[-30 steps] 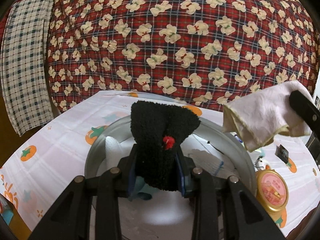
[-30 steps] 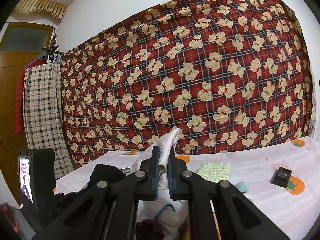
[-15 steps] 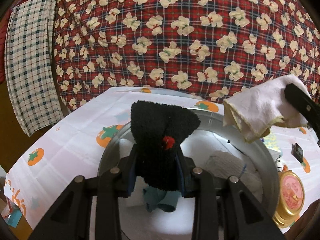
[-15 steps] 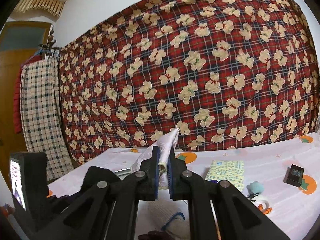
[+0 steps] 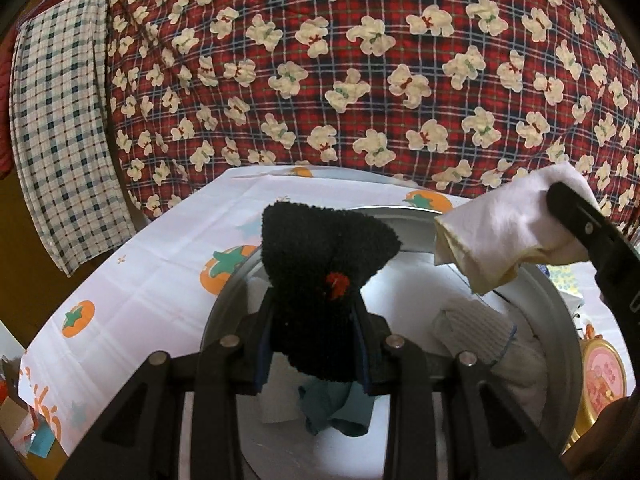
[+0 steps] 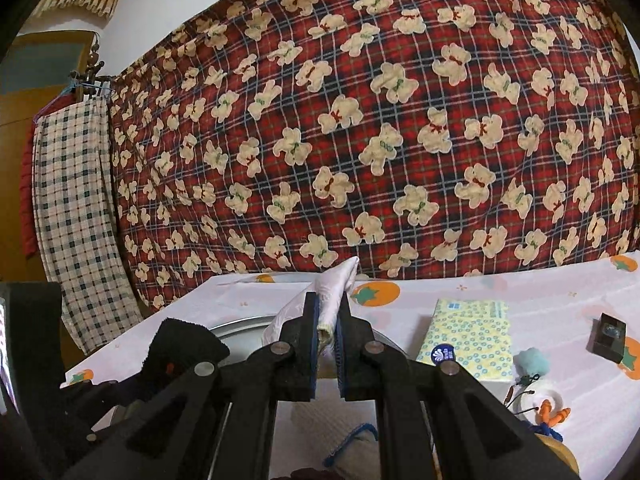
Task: Organize soft objects
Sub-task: 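Lower both cloths into the tin and open both grippers, then withdraw both grippers from the tin toward the remaining items on the bed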
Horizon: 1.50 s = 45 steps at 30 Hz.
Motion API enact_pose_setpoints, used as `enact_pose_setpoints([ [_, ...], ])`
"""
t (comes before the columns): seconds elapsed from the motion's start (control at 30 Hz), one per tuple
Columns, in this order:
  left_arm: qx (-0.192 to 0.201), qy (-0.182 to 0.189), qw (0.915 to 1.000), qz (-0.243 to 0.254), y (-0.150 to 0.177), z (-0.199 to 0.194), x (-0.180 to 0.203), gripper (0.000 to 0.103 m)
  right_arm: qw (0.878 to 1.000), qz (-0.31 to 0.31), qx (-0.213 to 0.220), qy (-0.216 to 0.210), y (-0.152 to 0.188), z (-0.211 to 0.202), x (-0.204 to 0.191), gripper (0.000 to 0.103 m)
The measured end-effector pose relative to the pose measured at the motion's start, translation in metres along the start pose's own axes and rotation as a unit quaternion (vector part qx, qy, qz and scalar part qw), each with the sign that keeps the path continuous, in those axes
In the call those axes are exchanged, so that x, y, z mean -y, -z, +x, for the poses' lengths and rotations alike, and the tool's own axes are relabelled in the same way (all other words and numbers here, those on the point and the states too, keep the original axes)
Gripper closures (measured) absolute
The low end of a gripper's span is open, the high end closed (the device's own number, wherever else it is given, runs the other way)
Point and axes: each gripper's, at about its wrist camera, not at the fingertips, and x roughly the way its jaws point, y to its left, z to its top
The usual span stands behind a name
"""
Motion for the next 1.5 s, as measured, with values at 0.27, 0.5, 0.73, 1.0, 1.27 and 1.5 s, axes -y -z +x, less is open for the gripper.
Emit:
enact_pose_setpoints([
  [0.27, -0.006, -0.011, 0.9999, 0.005, 0.000, 0.001, 0.001, 0.071, 1.000, -0.001, -0.010, -0.008, 0.003, 0.006, 0.000, 0.095],
  [0.5, 0.009, -0.004, 0.9999, 0.007, 0.000, -0.009, 0.005, 0.015, 0.999, 0.012, -0.011, -0.046, 0.005, 0.005, 0.005, 0.061],
  [0.73, 0.037, -0.013, 0.9992, 0.001, 0.003, -0.022, 0.009, 0.001, 0.997, -0.005, 0.074, 0.018, 0.007, -0.028, 0.012, 0.019],
  [1.0, 0.039, 0.014, 0.9984, -0.039, 0.013, -0.028, 0.008, 0.001, 0.994, -0.015, 0.089, 0.060, 0.008, -0.042, 0.026, 0.018],
  [1.27, 0.056, 0.008, 0.9974, -0.044, 0.021, -0.033, 0.014, 0.001, 0.993, -0.029, 0.084, 0.076, 0.012, -0.045, 0.029, 0.018],
  [1.5, 0.075, 0.004, 0.9961, -0.047, 0.026, -0.037, 0.018, 0.001, 0.992, -0.032, 0.080, 0.088, 0.014, -0.050, 0.036, 0.017],
])
